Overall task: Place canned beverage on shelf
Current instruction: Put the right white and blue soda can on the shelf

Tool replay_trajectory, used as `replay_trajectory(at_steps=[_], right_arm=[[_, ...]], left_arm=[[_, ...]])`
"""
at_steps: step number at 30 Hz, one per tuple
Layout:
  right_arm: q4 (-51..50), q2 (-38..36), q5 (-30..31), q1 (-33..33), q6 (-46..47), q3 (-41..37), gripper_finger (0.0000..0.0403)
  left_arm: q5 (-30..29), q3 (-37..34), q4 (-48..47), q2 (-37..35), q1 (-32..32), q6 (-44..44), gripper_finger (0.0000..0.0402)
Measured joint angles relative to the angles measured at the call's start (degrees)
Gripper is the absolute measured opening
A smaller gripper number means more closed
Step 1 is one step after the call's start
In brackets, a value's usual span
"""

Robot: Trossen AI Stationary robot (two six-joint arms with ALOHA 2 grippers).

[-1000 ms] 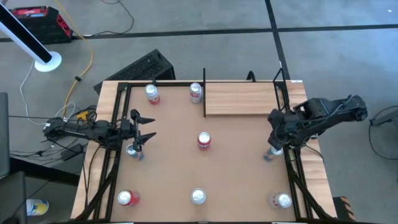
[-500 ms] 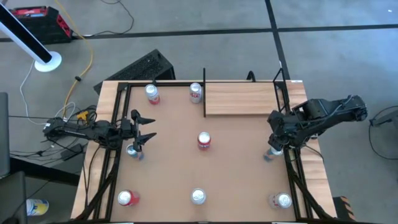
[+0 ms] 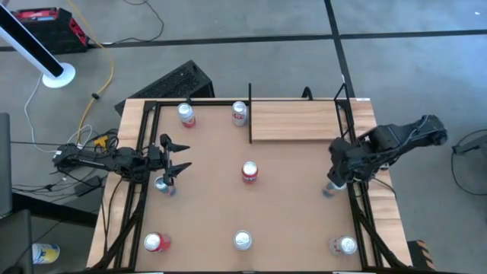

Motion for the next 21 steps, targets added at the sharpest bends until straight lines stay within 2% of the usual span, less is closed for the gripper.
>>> replay_trajectory(at_steps=[9, 21], right_arm=[[0.04, 2.27, -0.46, 6.46, 7.38, -6.00, 0.0328], [3.44, 2.33, -1.73, 10.23, 13.19, -11.11, 0.0328]], left_arm=[[0.00, 0.00, -0.04, -0.01, 0.00, -0.08, 0.0284], [-0.01, 0.00, -0.04, -0.01, -0.01, -0.28, 0.0284]])
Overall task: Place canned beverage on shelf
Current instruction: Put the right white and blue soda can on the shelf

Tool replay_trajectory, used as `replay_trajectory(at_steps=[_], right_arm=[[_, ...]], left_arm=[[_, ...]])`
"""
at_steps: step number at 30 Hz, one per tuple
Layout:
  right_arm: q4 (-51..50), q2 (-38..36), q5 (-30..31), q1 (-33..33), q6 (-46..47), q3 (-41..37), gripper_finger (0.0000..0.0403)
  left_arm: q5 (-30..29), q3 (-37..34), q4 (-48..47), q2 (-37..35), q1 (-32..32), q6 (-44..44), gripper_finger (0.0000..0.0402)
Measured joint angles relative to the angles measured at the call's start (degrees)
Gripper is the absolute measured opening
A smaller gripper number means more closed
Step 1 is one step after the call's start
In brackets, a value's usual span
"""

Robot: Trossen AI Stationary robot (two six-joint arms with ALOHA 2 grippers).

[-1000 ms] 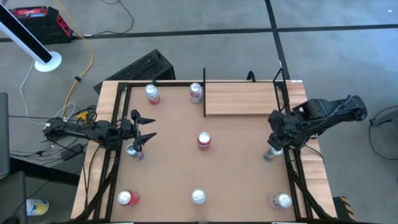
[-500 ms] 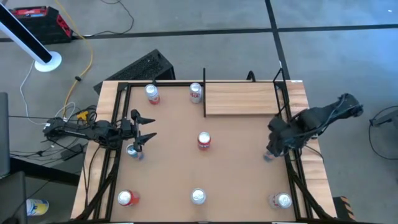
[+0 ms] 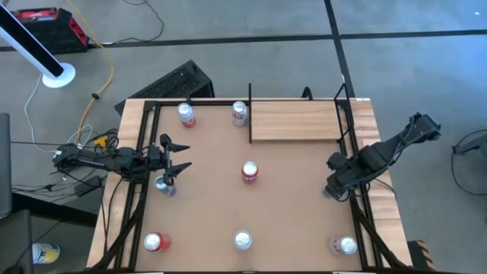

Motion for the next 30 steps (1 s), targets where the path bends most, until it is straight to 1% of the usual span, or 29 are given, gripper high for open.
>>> replay_trajectory(at_steps=[9, 18, 21, 27, 30], right_arm=[[3.05, 0.02, -1.52, 0.38, 1.84, -4.66, 0.0328], [3.51, 0.00, -1.52, 0.36, 1.21, -4.94, 0.0326], [3.57, 0.00, -1.60, 0.36, -0.17, -4.94, 0.0314], [3.85, -0.02, -1.74, 0.27, -3.70, -4.92, 0.0261], [3.83, -0.02, -1.70, -0.07, -5.31, -4.90, 0.0260]], left_arm=[[-0.01, 0.00, -0.02, -0.01, 0.01, -0.02, 0.0284], [-0.01, 0.00, -0.02, -0.01, -0.01, -0.04, 0.0284], [0.00, 0.00, -0.02, 0.01, 0.00, -0.04, 0.0284], [-0.01, 0.00, -0.02, -0.02, 0.01, -0.04, 0.0284], [-0.01, 0.00, -0.02, 0.00, 0.00, -0.04, 0.0284]])
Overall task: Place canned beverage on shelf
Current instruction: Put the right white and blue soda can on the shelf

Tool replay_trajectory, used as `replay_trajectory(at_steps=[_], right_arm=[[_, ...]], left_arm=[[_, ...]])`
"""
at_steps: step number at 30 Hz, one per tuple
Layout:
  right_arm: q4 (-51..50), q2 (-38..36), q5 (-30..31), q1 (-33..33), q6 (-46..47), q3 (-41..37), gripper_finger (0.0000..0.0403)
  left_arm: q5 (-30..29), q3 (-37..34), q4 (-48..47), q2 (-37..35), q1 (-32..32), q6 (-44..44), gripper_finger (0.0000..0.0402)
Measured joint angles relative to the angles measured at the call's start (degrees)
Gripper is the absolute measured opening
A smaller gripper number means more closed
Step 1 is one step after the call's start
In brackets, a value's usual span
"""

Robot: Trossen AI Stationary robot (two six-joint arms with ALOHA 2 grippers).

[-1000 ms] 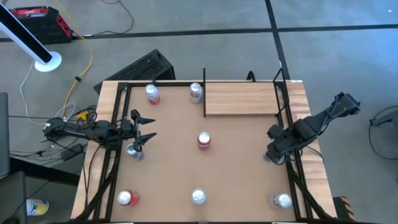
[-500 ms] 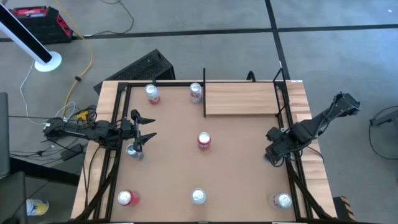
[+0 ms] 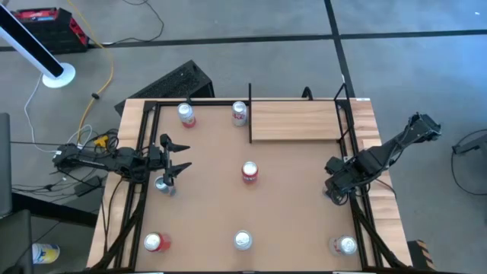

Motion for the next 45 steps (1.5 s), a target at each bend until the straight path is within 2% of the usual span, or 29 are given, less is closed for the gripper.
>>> replay_trajectory(at_steps=[5, 10, 16, 21, 29, 34, 38, 45], right_arm=[[-0.55, 0.09, 0.08, -2.34, -4.84, 1.39, 0.0260], [-2.18, 0.04, 0.45, -7.87, -11.81, 5.91, 0.0260], [-4.00, 0.89, 3.49, -18.30, -24.01, 11.79, 0.0260], [-4.13, 5.03, 6.47, -28.56, -40.04, 17.98, 0.0260], [-2.65, 19.32, 9.25, -45.70, -70.58, 34.03, 0.0260], [1.30, 30.13, 9.19, -53.65, -87.40, 44.56, 0.0260], [2.41, 39.46, 8.09, -58.29, -95.61, 53.33, 0.0260], [-2.15, 54.15, 7.72, -62.64, -102.52, 69.57, 0.0260]], left_arm=[[0.00, 0.00, 0.00, 0.01, -0.01, 0.00, 0.0284], [-0.03, 0.00, 0.00, 0.01, -0.01, 0.65, 0.0284], [-0.04, 0.00, 0.02, -0.01, -0.01, 0.83, 0.0284], [-0.04, 0.00, 0.02, -0.01, -0.01, 0.87, 0.0284], [-0.07, 0.00, 0.02, -0.01, -0.01, 1.68, 0.0284], [-0.07, 0.00, 0.00, -0.01, -0.01, 1.70, 0.0284], [-0.07, 0.00, -0.33, -0.01, -0.01, 1.70, 0.0284], [-0.05, 0.00, -0.45, -0.01, 0.00, 3.12, 0.0284]])
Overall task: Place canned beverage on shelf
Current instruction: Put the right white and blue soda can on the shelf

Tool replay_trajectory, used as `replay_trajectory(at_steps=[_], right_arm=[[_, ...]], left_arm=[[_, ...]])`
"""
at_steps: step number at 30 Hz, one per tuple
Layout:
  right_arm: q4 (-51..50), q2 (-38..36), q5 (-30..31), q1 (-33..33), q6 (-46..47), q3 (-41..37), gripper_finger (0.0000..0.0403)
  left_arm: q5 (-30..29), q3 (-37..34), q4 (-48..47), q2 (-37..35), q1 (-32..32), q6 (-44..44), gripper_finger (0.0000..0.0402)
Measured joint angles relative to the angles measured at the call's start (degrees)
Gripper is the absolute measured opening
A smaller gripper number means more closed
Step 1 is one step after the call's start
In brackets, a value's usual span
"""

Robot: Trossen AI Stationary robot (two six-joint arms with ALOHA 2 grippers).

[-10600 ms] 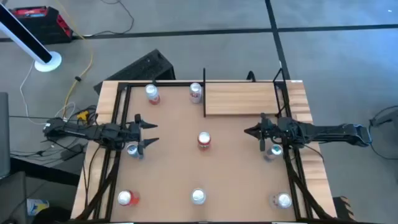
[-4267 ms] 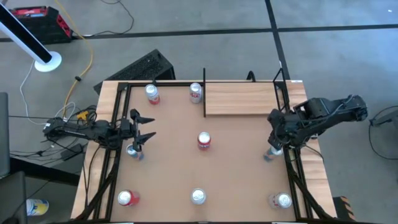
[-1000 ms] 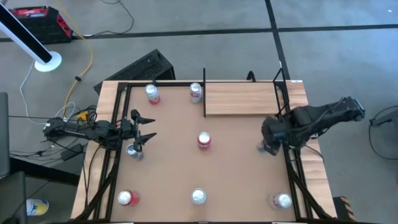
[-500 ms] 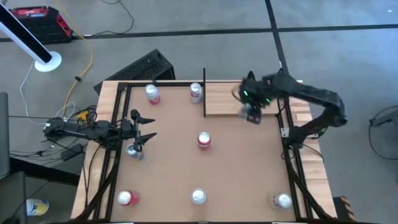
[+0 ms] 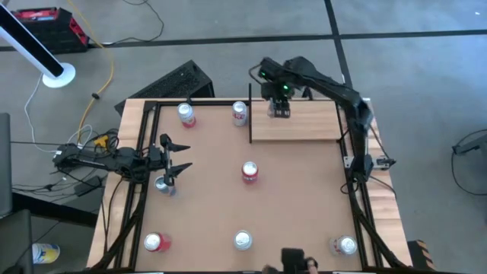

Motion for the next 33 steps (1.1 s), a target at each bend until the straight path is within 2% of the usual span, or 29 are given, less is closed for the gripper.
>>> replay_trajectory(at_steps=[4, 8, 18, 27, 33], right_arm=[[-3.10, 6.02, -4.21, -0.86, -0.51, 7.34, 0.0260], [-4.98, 9.59, -4.66, -0.68, -1.79, 11.80, 0.0260], [-5.07, 11.43, -4.77, -0.46, -2.03, 12.33, 0.0260], [-5.11, 11.16, -4.50, -0.31, 1.21, 12.26, 0.0322], [-5.11, 11.14, -2.46, -0.17, 1.73, 12.26, 0.0329]], left_arm=[[0.01, 0.00, 0.01, 0.00, 0.00, 0.32, 0.0284], [0.01, 0.00, 0.01, 0.00, -0.01, 0.77, 0.0284], [0.05, 0.00, 0.27, 0.00, 0.00, 0.67, 0.0284], [0.03, 0.00, 0.30, 0.00, -0.01, 0.49, 0.0284], [0.04, 0.00, 0.30, 0.00, 0.00, 0.50, 0.0284]])
